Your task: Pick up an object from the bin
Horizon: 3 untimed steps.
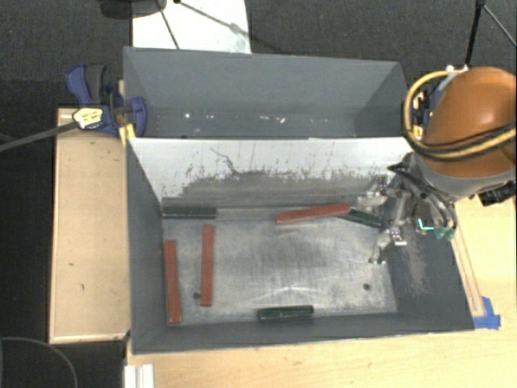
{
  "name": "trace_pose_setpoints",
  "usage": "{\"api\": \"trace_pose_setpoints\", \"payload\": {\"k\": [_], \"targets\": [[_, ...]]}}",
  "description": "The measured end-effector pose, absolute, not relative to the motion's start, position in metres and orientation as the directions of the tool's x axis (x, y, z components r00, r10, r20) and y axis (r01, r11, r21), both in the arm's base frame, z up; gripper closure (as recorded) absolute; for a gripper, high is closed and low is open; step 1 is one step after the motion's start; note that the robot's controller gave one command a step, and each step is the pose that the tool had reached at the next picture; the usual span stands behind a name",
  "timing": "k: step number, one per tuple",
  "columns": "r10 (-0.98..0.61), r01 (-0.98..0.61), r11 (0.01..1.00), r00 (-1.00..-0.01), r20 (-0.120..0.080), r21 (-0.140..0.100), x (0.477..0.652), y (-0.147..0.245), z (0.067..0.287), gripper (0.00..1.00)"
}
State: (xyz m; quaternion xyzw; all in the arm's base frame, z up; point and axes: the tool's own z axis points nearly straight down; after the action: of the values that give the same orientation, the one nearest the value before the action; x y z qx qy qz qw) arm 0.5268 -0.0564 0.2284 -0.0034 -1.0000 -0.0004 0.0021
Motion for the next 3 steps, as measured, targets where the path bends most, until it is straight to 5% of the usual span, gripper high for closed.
{"api": "trace_pose_setpoints", "payload": {"k": [1, 2, 3], "targets": [[0.003, 0.003, 1.0, -1.0, -0.003, 0.0, 0.528, -0.056, 0.232, 1.0], [0.002, 0.002, 1.0, -1.0, -0.003, 0.0, 0.528, -0.056, 0.232, 1.0], [0.054, 0.054, 0.999, -0.999, -0.001, 0.001, 0.534, -0.038, 0.15, 0.0]]}}
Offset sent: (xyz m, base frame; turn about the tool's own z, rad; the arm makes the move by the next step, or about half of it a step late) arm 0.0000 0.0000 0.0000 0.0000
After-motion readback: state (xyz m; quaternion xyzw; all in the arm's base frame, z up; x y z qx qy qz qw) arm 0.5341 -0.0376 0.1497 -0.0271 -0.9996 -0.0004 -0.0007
